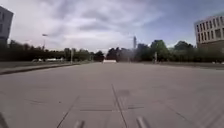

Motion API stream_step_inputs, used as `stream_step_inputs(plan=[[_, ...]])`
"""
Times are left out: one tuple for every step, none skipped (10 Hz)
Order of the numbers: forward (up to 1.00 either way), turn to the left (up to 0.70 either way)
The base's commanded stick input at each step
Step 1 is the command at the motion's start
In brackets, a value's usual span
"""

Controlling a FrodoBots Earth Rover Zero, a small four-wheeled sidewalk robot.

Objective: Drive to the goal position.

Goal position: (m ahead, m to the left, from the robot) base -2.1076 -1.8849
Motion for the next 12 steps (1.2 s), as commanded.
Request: stream_step_inputs(plan=[[1.0,0.0],[1.0,0.0],[1.0,0.0],[1.0,0.0],[1.0,0.0],[1.0,0.0],[1.0,-0.2],[0.28,-0.4],[0.0,-0.45],[0.0,-0.45],[0.0,-0.45],[0.0,-0.45]])
